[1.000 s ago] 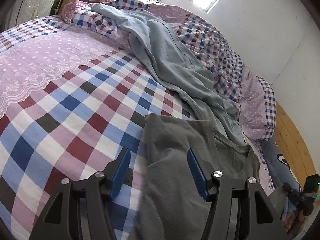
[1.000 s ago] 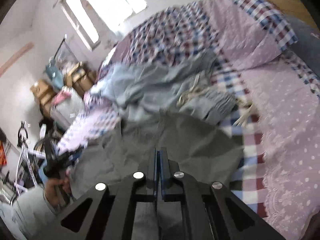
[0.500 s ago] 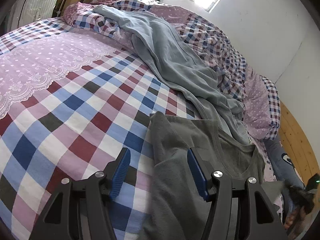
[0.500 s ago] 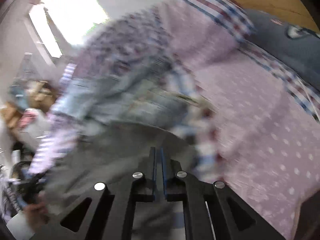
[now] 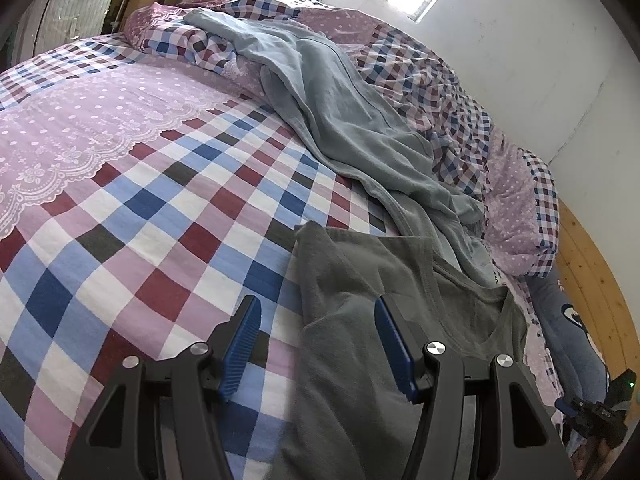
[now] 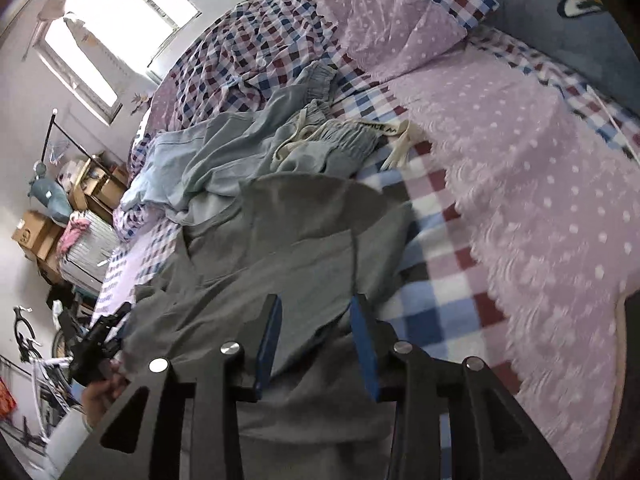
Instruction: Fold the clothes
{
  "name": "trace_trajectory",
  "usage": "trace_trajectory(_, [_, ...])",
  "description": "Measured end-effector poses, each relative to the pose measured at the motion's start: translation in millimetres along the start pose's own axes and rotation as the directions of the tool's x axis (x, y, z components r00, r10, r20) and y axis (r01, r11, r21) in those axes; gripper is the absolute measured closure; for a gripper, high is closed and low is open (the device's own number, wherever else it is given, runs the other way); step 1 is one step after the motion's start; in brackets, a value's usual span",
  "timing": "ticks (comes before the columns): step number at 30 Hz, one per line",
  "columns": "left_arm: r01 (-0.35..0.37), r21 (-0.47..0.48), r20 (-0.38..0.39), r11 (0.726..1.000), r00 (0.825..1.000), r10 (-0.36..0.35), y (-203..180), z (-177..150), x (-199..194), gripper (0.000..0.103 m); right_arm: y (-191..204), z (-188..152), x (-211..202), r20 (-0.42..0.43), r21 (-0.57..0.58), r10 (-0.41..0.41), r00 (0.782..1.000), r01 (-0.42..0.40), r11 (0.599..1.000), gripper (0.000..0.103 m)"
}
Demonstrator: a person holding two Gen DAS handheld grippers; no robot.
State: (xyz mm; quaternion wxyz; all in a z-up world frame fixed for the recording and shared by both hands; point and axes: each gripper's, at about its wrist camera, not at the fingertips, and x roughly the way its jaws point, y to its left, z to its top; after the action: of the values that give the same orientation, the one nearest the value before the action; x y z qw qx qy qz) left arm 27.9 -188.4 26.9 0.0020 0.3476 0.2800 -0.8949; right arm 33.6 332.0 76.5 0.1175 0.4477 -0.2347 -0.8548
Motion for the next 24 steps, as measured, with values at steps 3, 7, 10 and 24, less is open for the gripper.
trace_trajectory(3, [0.013,-0.003,0.002,1.0,1.0,-0.013,-1.3,0.6,-2.4,0.04,0.6,-7.0,-2.7,-0.008,0.064,0.013,1.0,-0.013,0.998,0.064])
trace_trajectory(7, [0.027,-0.012,0.002,1.0,1.0,-0.027,-1.6,1.6,-4.5,0.04,-0.3,-16.2,0.8,-0.028,0.17,0.085,0.996,-0.079,0.982,0.064])
trace_trajectory(10, [0.034,-0.023,-0.003,0.999,0.999,-0.034,-0.2,2.2,-5.0,0.04,2.9,-20.8,6.2,-0.033,0.205,0.105,0.994,-0.096,0.974,0.064])
trace_trajectory(24, [0.056,-0.059,-0.01,0.997,0.998,-0.056,8.0,6.0,-10.1,0.04,1.5,-24.1,16.6,0.004,0.152,-0.065,0.998,0.064,0.986,0.099])
